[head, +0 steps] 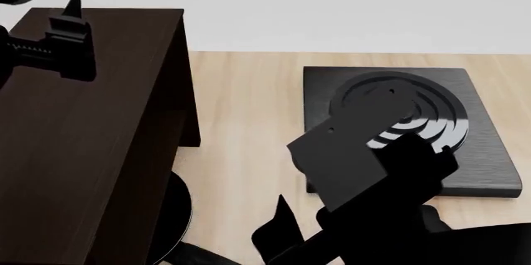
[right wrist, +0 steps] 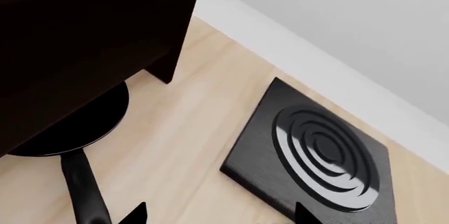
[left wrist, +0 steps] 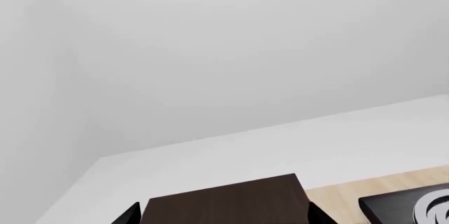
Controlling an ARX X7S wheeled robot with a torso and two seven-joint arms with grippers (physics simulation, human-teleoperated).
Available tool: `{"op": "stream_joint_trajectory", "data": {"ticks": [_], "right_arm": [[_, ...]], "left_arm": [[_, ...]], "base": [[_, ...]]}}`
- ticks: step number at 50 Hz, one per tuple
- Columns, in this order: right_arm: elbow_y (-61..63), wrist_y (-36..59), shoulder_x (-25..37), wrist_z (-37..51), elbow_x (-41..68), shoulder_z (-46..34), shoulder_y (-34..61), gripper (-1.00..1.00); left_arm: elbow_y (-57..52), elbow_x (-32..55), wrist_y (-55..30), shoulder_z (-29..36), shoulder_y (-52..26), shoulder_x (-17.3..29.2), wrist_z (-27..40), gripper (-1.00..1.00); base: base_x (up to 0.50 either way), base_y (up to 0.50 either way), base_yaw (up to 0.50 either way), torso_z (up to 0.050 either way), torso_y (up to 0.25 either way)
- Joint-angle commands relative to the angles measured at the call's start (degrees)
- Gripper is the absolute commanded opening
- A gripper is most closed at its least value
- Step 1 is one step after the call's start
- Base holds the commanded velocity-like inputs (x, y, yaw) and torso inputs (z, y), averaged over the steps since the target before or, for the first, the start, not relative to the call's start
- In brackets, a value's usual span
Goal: Put the frying pan under the cabinet shelf.
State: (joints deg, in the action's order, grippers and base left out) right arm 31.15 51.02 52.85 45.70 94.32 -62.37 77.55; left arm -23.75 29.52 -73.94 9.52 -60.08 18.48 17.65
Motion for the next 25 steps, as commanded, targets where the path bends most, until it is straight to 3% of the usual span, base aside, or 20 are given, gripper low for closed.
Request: {"op": "stream_joint_trajectory", "data": {"ticks": [1,25], "right_arm": [[0.1,0.1,0.6,0.5,0.5,0.4,0.5,1.00],[1.5,-0.5,1.5,2.4,1.6,0.9,0.6,1.00]], "left_arm": [[0.2,0.2,0.6,0.3,0.3,0.1,0.0,1.00],[-1.2,1.3,-0.2,-0.6,1.1,0.4,0.7,1.00]], "base": [[0.00,0.00,0.00,0.000,0.000],[0.00,0.00,0.00,0.000,0.000]]}}
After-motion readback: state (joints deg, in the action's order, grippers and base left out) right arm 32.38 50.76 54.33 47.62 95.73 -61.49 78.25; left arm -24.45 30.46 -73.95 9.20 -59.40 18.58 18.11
